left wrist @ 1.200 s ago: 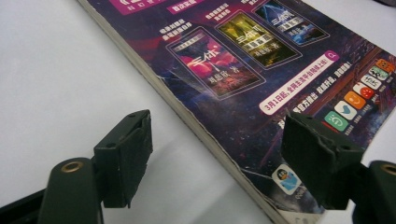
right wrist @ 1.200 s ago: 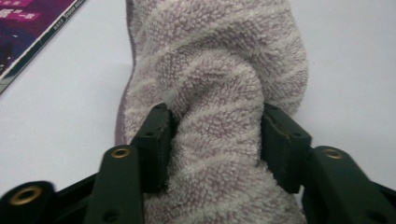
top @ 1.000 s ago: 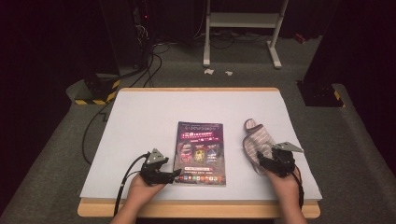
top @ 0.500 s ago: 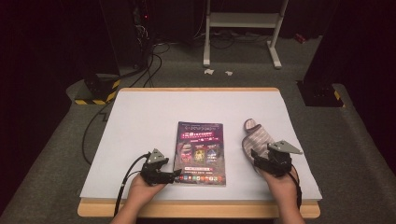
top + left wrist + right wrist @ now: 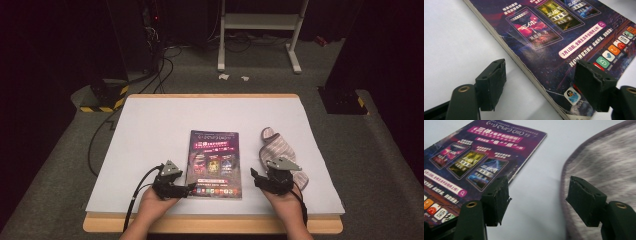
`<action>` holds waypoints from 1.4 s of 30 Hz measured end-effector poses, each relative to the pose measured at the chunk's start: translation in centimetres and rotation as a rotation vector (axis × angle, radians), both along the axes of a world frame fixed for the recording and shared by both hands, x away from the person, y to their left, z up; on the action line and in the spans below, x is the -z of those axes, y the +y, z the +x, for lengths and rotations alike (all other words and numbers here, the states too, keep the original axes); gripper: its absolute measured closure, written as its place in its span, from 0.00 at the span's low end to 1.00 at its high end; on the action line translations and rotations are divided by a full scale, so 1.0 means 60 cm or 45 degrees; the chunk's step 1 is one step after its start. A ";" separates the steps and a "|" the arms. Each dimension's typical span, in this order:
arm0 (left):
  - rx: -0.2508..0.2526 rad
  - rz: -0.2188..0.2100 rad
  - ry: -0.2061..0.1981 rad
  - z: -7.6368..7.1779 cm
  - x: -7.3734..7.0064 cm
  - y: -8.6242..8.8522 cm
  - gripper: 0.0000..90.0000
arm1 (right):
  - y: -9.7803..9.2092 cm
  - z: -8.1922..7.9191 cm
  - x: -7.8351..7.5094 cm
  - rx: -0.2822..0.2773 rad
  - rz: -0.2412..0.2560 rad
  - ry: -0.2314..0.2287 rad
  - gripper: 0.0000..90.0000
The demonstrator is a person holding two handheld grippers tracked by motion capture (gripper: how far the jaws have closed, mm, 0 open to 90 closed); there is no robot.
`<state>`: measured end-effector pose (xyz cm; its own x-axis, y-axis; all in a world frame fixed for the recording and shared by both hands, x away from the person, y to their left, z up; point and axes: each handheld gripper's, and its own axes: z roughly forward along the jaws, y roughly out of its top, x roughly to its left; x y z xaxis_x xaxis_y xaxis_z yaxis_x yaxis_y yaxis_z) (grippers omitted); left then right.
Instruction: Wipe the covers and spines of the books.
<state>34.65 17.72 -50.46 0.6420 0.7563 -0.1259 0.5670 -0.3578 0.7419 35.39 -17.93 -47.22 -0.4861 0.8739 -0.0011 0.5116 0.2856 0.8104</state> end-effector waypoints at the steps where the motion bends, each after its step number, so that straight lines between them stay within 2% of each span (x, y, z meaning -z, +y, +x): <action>1: 0.002 0.001 0.001 0.000 0.000 0.000 0.29 | 0.005 -0.001 0.003 -0.003 0.003 0.013 0.37; 7: 0.010 0.002 0.003 -0.002 0.000 -0.004 0.30 | 0.023 -0.001 0.015 -0.053 0.007 0.041 0.39; 19: 0.035 0.000 -0.016 -0.009 0.002 -0.013 0.31 | 0.074 0.003 0.040 -0.123 0.048 0.129 0.34; 24: 0.033 0.001 -0.017 -0.010 0.002 -0.015 0.31 | 0.090 0.004 0.050 -0.133 0.032 0.175 0.33; 28: 0.029 0.002 -0.015 -0.011 0.002 -0.016 0.31 | 0.097 0.004 0.052 -0.148 0.031 0.187 0.33; 35: 0.024 -0.012 -0.016 -0.011 0.003 -0.015 0.32 | 0.104 0.005 0.054 -0.133 0.023 0.204 0.32; 42: 0.019 -0.010 -0.023 -0.012 0.004 -0.015 0.34 | 0.112 0.004 0.054 -0.086 0.026 0.216 0.32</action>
